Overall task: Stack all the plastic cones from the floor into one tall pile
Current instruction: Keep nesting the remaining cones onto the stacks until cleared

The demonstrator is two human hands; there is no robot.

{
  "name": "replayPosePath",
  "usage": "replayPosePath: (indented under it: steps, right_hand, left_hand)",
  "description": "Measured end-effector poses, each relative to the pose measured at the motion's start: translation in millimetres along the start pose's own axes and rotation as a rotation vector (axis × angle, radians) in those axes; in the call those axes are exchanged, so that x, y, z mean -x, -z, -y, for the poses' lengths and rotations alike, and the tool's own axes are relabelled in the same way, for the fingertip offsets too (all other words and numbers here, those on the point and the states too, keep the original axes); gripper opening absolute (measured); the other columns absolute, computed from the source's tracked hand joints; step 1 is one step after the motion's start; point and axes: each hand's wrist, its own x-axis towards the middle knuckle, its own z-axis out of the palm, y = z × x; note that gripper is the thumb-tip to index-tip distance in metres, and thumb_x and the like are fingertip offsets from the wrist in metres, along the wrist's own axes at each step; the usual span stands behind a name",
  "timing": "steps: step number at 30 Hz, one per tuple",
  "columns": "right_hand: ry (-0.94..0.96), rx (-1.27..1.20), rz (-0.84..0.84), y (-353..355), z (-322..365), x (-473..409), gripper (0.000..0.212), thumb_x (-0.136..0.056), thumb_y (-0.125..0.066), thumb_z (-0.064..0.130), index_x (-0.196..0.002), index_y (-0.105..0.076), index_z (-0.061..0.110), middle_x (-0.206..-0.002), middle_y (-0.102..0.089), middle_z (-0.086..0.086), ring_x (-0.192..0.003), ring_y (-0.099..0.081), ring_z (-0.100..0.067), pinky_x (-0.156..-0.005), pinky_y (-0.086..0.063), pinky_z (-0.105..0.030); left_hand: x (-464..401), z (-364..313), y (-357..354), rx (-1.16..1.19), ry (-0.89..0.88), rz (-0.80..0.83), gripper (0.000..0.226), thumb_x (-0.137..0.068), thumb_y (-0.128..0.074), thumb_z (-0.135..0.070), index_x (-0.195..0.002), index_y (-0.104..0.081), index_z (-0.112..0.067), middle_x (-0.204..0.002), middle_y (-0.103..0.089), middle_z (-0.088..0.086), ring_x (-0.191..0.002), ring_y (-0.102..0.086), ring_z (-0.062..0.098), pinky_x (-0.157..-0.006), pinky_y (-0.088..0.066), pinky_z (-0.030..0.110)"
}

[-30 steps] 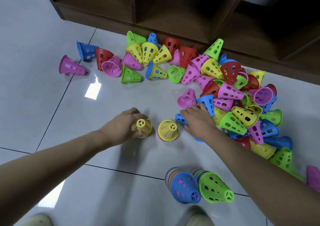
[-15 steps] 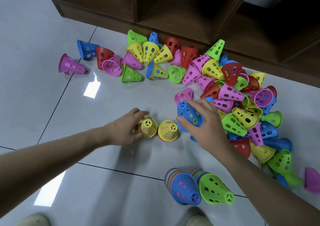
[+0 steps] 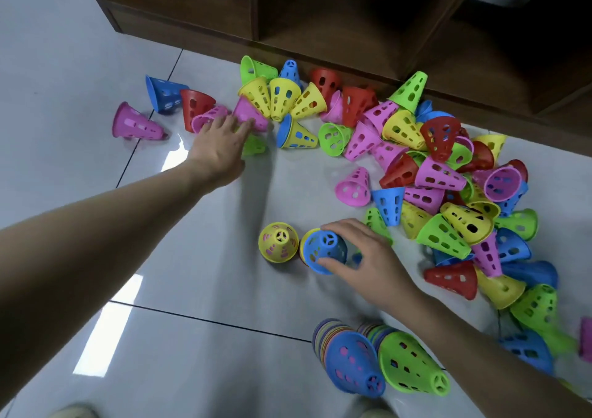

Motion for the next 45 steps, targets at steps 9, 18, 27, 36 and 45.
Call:
replayPosePath:
  steps: [9, 18, 27, 36, 45]
  right_hand:
    - [0.014, 0.166, 0.056, -12.9, -32.9, -4.3, 0.042, -0.079, -0.081, 0.03, -0.118, -0.068, 0.022, -0.111, -0.067, 0.01, -0.106, -0.06, -0.009, -0.093, -0.051, -0.034]
    - [-0.002, 0.148, 0.089, 15.6, -36.4, 3.9, 0.055, -0.079, -0.061, 0.023, -0.134, -0.055, 0.019, -0.124, -0.056, 0.008, -0.119, -0.052, -0.011, -0.102, -0.043, -0.029]
    - [-0.79, 0.492, 0.148, 32.2, -56.7, -32.4, 0.053, -0.089, -0.05, 0.062, -0.09, -0.052, 0.009, -0.091, -0.057, -0.007, -0.089, -0.057, -0.029, -0.072, -0.046, -0.037]
    - [-0.836, 0.133, 0.008, 26.9, -54.8, -56.4, 0.038, -0.078, -0.07, 0.047, -0.079, -0.055, 0.013, -0.083, -0.062, -0.006, -0.08, -0.061, -0.024, -0.06, -0.041, -0.032]
    - [-0.498, -0.201, -0.251, 35.2, -17.2, -40.8, 0.029, -0.079, -0.079, 0.037, -0.099, -0.06, 0.028, -0.097, -0.072, 0.01, -0.094, -0.069, -0.01, -0.091, -0.054, -0.043]
  left_hand:
    - [19.3, -4.3, -7.2, -0.108, -0.038, 0.038, 0.044, -0.078, -0.069, -0.038, -0.112, -0.064, -0.011, -0.115, -0.066, 0.016, -0.112, -0.056, 0.037, -0.09, -0.043, 0.039]
    - [81.8, -46.5, 23.5, 0.837, 0.013, -0.121, 0.044, -0.092, -0.06, -0.044, -0.123, -0.051, -0.013, -0.098, -0.058, 0.003, -0.083, -0.053, 0.02, -0.07, -0.039, 0.031]
    - [140.1, -77.5, -3.4, 0.955, -0.283, 0.091, 0.044, -0.079, -0.071, -0.034, -0.115, -0.047, -0.025, -0.106, -0.06, -0.007, -0.096, -0.06, 0.017, -0.084, -0.051, 0.04]
    - [118.2, -42.6, -13.6, 0.806, -0.298, 0.151, 0.046, -0.076, -0.058, -0.027, -0.121, -0.06, -0.015, -0.123, -0.064, -0.001, -0.114, -0.058, 0.015, -0.103, -0.042, 0.028]
    - [31.7, 28.6, -16.8, 0.29, 0.231, -0.312, 0.062, -0.091, -0.054, -0.051, -0.136, -0.042, -0.01, -0.137, -0.045, 0.022, -0.121, -0.045, 0.042, -0.102, -0.04, 0.052]
